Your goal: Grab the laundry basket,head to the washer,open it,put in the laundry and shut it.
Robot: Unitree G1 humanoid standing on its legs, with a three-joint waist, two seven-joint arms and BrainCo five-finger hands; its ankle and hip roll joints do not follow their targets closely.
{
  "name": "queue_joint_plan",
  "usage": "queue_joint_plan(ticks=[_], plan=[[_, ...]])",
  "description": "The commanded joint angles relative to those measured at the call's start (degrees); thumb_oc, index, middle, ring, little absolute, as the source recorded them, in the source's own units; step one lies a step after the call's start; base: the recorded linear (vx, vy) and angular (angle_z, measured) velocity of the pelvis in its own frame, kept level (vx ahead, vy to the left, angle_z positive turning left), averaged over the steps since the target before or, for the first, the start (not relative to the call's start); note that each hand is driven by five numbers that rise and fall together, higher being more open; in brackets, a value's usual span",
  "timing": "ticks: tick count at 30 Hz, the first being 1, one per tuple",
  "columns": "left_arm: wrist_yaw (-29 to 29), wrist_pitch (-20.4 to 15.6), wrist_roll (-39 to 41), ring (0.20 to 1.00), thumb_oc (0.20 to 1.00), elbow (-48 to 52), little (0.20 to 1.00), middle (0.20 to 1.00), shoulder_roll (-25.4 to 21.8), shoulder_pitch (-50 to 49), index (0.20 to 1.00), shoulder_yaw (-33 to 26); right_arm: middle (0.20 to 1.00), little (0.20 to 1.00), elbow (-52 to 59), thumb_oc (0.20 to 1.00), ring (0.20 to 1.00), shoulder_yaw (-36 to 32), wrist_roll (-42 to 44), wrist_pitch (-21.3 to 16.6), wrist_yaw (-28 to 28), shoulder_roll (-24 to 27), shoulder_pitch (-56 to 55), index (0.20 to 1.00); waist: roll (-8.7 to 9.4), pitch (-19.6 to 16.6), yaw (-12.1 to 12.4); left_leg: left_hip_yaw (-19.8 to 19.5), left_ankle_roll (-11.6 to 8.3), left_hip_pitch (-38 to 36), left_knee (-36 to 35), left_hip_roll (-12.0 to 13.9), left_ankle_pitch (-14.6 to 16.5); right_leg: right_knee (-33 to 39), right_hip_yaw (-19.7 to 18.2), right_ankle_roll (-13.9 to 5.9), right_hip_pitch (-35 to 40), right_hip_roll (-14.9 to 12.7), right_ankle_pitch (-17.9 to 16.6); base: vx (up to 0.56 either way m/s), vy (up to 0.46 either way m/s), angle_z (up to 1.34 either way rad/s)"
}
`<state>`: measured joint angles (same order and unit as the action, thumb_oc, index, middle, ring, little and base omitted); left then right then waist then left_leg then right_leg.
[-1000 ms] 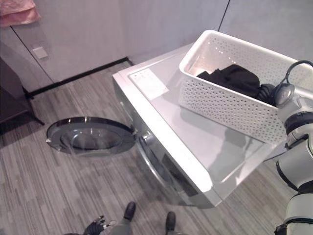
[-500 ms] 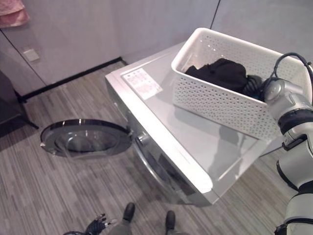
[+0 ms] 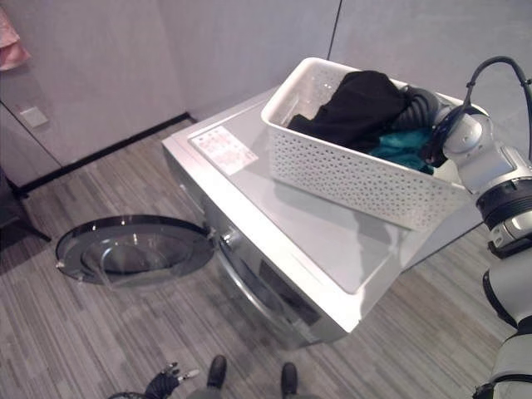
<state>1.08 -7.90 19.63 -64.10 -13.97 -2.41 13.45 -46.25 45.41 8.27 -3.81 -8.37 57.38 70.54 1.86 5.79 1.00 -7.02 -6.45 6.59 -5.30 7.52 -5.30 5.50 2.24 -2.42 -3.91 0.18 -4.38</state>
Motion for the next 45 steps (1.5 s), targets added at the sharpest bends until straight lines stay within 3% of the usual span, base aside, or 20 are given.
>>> queue_joint_plan(ticks=[1,7,12,13,23,32,36,45], plan=[[1.1,-2.1,-2.1,1.000,1.000,-3.5,1.000,1.000,-0.8,2.5,1.000,1.5,0.200,0.200,-0.6,0.200,0.200,-4.8,0.3,-2.7,6.9,1.0,2.9,0.200,3.71,-1.5,1.1,4.0,-1.38,-6.7,0.3,3.6,3.8,-1.9,-0.5,-3.58,3.9,-4.2,7.8,0.00,0.000,0.00],[2.6,-2.3,-2.3,1.000,1.000,-3.6,1.000,1.000,-0.5,3.3,1.000,2.0,0.200,0.200,-0.8,0.200,0.200,-9.3,-2.4,-2.5,12.8,-2.5,2.8,0.200,3.51,-1.4,1.1,4.1,-1.15,-6.6,0.3,3.5,4.4,-1.8,-0.9,-3.53,3.7,-4.1,7.8,0.00,0.000,0.00],[3.1,-2.1,-2.7,1.000,1.000,-3.9,1.000,1.000,-0.3,3.3,1.000,2.2,0.200,0.200,-0.7,0.200,0.200,-10.8,-3.2,-2.3,14.5,-4.8,2.9,0.200,3.44,-1.4,1.1,4.4,-1.00,-7.0,0.3,3.5,4.8,-1.8,-1.1,-3.43,4.0,-4.1,7.8,0.00,0.000,0.00],[3.7,-2.1,-2.9,1.000,1.000,-4.3,1.000,1.000,-0.3,3.4,1.000,2.5,0.200,0.200,-1.5,0.200,0.200,-11.6,-3.6,-2.0,16.3,-7.1,4.2,0.200,3.35,-1.6,1.1,4.5,-0.94,-7.2,0.3,3.4,4.9,-1.8,-1.3,-3.41,4.2,-4.1,7.8,0.00,0.000,0.00],[4.8,-1.6,-3.7,1.000,1.000,-5.4,1.000,1.000,-0.2,4.1,1.000,3.2,0.200,0.200,-2.5,0.200,0.200,-12.7,-6.1,-0.6,21.5,-11.4,9.1,0.200,3.24,-2.4,0.9,5.0,-0.77,-8.1,0.3,3.2,5.6,-1.8,-1.5,-3.45,4.9,-4.3,7.8,0.00,0.001,0.00],[5.9,-0.7,-4.5,1.000,1.000,-6.1,1.000,1.000,0.6,4.1,1.000,4.6,0.200,0.200,-2.3,0.200,0.200,-17.0,-11.6,2.0,28.1,-21.9,8.7,0.200,2.61,-3.3,1.2,5.3,-0.18,-9.0,0.3,3.0,6.4,-1.8,-1.9,-3.23,5.5,-4.5,7.8,0.01,0.001,-0.05],[6.8,-0.7,-4.5,1.000,1.000,-6.2,1.000,1.000,0.5,4.5,1.000,5.5,0.200,0.200,-4.3,0.200,0.200,-17.7,-12.4,2.8,31.0,-24.3,11.1,0.200,2.39,-3.3,1.7,5.2,-0.07,-8.9,0.3,2.7,6.6,-1.7,-1.9,-3.29,5.6,-4.7,7.7,0.00,0.000,0.00],[6.9,-0.7,-5.3,1.000,1.000,-6.5,1.000,1.000,0.4,4.1,1.000,5.3,0.200,0.200,-6.5,0.200,0.200,-15.0,-14.3,3.6,28.6,-24.7,11.6,0.200,2.26,-3.6,1.9,4.8,0.01,-8.9,0.3,2.5,6.6,-1.6,-1.6,-3.29,6.0,-4.9,7.7,0.00,0.000,0.00]])
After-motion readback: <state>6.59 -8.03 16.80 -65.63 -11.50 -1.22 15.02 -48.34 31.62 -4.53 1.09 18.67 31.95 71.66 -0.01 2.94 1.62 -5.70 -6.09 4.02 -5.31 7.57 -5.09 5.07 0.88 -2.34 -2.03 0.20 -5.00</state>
